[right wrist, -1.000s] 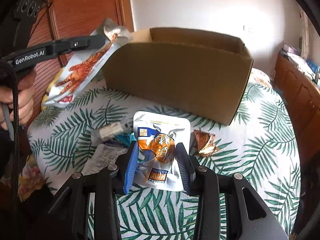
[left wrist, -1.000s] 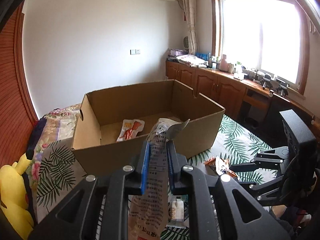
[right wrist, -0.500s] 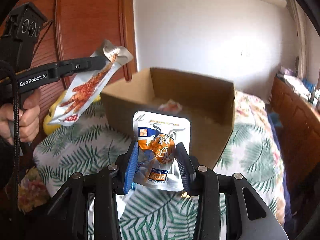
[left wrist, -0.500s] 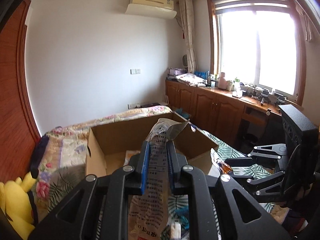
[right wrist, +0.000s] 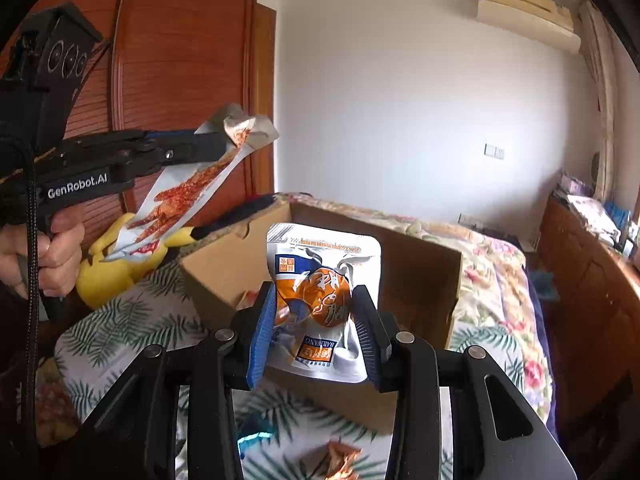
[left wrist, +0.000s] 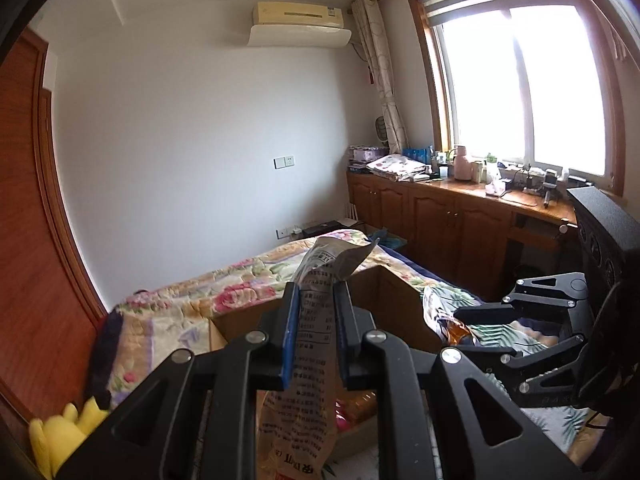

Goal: Organize snacks
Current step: 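Lift both packets over the cardboard box and open both tools to drop them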

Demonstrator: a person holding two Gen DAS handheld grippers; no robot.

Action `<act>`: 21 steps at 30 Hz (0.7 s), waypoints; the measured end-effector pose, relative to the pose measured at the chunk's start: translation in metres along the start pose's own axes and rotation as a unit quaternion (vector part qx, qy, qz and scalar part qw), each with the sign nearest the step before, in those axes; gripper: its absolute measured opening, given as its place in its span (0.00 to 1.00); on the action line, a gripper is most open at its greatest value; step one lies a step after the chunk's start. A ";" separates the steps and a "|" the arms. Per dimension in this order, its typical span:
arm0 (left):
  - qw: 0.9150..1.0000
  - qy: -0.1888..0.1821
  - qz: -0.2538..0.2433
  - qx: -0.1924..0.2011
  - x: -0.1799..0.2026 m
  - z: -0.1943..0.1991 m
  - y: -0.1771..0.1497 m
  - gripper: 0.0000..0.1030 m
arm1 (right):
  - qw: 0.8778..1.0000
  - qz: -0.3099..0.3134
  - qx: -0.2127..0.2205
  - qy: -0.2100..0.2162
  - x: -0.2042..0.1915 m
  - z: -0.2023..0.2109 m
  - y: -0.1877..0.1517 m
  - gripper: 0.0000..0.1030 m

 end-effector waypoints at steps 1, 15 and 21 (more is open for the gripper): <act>1.000 0.001 -0.002 0.000 0.000 -0.003 0.002 0.13 | 1.000 0.000 0.000 0.000 0.002 -0.004 0.000 0.37; 1.000 -0.004 0.020 -0.020 -0.008 -0.061 -0.002 0.13 | 1.000 -0.027 -0.014 0.004 0.030 -0.056 -0.009 0.37; 0.999 -0.002 0.029 -0.037 -0.013 -0.082 -0.011 0.13 | 0.999 -0.037 -0.028 0.008 0.034 -0.074 -0.021 0.37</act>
Point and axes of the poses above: each gripper's, at about its wrist camera, not at the fingertips, and z roughly against the way its jaws point, x to its right, y to its top, the point moved 2 cm from there along -z, roughly the way its jaws point, and after that the axes turned 13 degrees about z, right-handed, at the moved point
